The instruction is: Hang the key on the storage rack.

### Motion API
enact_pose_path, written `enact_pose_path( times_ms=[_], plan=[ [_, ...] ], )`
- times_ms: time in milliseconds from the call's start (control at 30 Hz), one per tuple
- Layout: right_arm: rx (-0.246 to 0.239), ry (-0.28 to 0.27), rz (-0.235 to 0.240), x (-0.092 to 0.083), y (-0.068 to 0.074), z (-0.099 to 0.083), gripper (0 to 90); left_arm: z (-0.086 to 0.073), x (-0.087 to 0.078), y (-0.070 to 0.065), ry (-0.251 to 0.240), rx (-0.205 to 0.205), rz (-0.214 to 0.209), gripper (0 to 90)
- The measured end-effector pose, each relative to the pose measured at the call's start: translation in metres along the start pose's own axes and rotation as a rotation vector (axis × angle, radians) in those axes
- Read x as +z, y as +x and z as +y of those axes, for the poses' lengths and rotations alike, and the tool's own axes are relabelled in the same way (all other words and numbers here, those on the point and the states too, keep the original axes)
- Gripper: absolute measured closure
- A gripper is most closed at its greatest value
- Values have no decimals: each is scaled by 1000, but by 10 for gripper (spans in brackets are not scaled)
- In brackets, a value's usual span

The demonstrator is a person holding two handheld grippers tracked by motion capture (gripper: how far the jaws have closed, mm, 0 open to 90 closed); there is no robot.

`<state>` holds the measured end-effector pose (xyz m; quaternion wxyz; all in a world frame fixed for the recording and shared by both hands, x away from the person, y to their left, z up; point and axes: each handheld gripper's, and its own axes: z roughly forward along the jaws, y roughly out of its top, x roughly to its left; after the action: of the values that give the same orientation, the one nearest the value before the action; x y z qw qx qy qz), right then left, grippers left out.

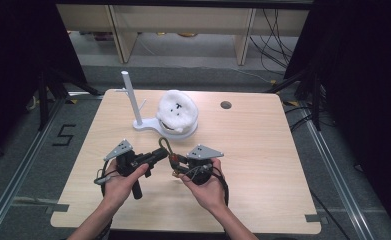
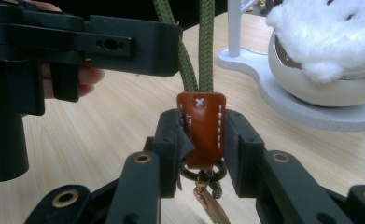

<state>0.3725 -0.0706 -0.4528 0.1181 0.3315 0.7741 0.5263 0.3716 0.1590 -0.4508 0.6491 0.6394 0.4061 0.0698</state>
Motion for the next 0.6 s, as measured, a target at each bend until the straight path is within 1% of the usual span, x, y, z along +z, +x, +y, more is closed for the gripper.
enact_pose_path(
  times_ms=[100, 133, 200, 233, 267, 300, 333, 367, 400, 433, 500, 533, 567, 600],
  plan=[
    [0, -3, 0, 0, 0, 1, 695, 2, -1, 0, 9, 3, 5, 833],
    [-2, -6, -5, 0, 1, 1, 695, 3, -2, -1, 11, -6, 6, 834],
    [-4, -8, -1, 1, 2, 1, 695, 5, -3, -1, 11, -4, 4, 837],
    [-4, -13, -1, 1, 2, 2, 694, 5, -3, -1, 14, 0, 9, 837],
    [-10, -15, 4, 2, 2, 2, 693, 6, -4, -2, 13, 8, 13, 838],
    [-15, -12, -8, 2, 3, 3, 690, 8, -5, -2, 15, 25, 20, 839],
    [-11, -12, -8, 2, 4, 4, 688, 8, -5, -2, 15, 25, 20, 840],
    [-14, -27, 2, 4, 4, 4, 686, 10, -6, -2, 12, 42, 21, 840],
    [-3, -27, 3, 4, 5, 5, 683, 10, -7, -2, 15, 47, 29, 841],
    [-5, -20, 0, 4, 5, 6, 679, 11, -7, -2, 12, 50, 27, 841],
    [-4, -26, 5, 5, 5, 7, 661, 12, -7, -2, 7, 68, 38, 842],
    [-4, -26, 5, 5, 5, 7, 661, 12, -7, -2, 7, 68, 38, 843],
    [-24, -40, 3, 6, 5, 7, 640, 12, -8, -1, 5, 72, 40, 843],
    [-11, -32, 9, 6, 6, 8, 631, 12, -8, -1, 5, 78, 46, 843]
  ],
)
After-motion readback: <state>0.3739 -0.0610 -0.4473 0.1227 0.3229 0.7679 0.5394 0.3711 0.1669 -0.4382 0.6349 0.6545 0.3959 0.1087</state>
